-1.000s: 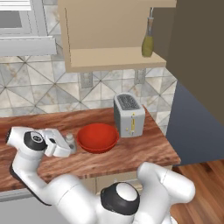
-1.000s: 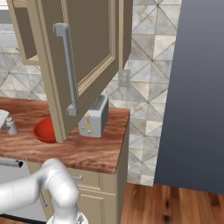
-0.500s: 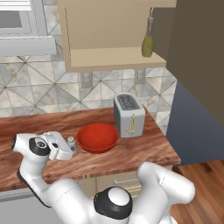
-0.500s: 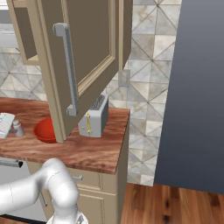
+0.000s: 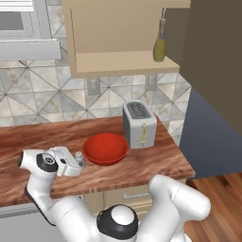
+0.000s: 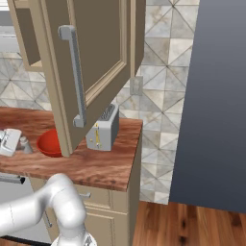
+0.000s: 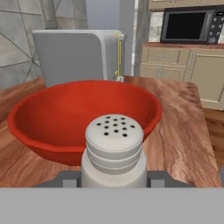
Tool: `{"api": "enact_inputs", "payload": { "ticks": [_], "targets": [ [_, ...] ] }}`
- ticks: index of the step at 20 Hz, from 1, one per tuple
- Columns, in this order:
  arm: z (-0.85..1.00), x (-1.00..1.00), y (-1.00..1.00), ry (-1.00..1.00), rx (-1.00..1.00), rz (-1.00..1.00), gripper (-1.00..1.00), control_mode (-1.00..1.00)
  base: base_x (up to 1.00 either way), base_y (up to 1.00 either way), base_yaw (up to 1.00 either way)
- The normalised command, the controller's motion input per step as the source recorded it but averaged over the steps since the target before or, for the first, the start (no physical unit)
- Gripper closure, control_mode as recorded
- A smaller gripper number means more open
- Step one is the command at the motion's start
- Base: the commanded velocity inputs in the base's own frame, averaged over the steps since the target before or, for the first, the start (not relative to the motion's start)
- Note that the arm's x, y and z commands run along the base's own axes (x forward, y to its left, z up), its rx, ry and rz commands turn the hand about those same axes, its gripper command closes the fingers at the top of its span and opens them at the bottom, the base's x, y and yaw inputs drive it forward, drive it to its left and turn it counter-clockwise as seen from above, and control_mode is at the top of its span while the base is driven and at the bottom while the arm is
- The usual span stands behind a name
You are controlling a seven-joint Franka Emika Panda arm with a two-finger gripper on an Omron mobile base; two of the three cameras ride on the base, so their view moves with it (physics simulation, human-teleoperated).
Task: Retrieve the bottle and the shaker from the cabinet and place them next to the mixing bowl on the counter. Then add garlic from the fridge to the mixing bowl.
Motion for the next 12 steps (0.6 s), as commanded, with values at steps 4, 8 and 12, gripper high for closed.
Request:
{"api": "enact_inputs", "payload": {
  "ticks": [4, 8, 12],
  "targets": [
    [-0.16, 0.19, 0.00, 0.02, 0.00, 0.00, 1.00, -1.00, 0.00, 0.00, 0.00],
    [-0.12, 0.21, 0.00, 0.01, 0.00, 0.00, 1.00, -1.00, 0.00, 0.00, 0.00],
    [-0.16, 0.21, 0.00, 0.00, 0.00, 0.00, 1.00, -1.00, 0.00, 0.00, 0.00]
  ]
}}
